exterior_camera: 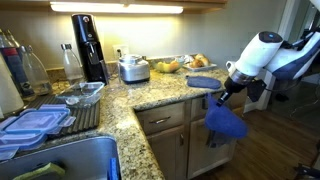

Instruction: Pick the towels on the counter and hang them on the drawer

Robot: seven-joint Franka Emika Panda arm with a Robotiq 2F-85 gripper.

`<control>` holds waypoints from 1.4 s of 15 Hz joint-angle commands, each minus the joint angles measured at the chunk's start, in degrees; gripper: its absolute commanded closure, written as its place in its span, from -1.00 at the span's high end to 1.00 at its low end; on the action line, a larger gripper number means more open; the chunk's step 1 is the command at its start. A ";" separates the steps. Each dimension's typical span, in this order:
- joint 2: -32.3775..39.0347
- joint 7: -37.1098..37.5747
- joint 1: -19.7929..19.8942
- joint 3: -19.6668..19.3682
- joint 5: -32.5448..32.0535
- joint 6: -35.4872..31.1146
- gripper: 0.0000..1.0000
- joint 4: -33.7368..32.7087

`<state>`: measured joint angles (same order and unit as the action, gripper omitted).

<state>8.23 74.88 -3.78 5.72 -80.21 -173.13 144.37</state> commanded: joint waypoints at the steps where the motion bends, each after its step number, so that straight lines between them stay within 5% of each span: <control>1: 2.56 5.04 1.81 -2.84 -8.44 -6.99 -0.91 -2.17; 6: 7.57 8.15 2.78 -5.02 -14.21 -10.54 -0.91 -6.46; 21: 17.87 12.81 4.46 -4.81 -17.67 -13.83 -0.91 -13.55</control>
<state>24.14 84.31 -1.13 0.83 -95.01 -184.41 132.56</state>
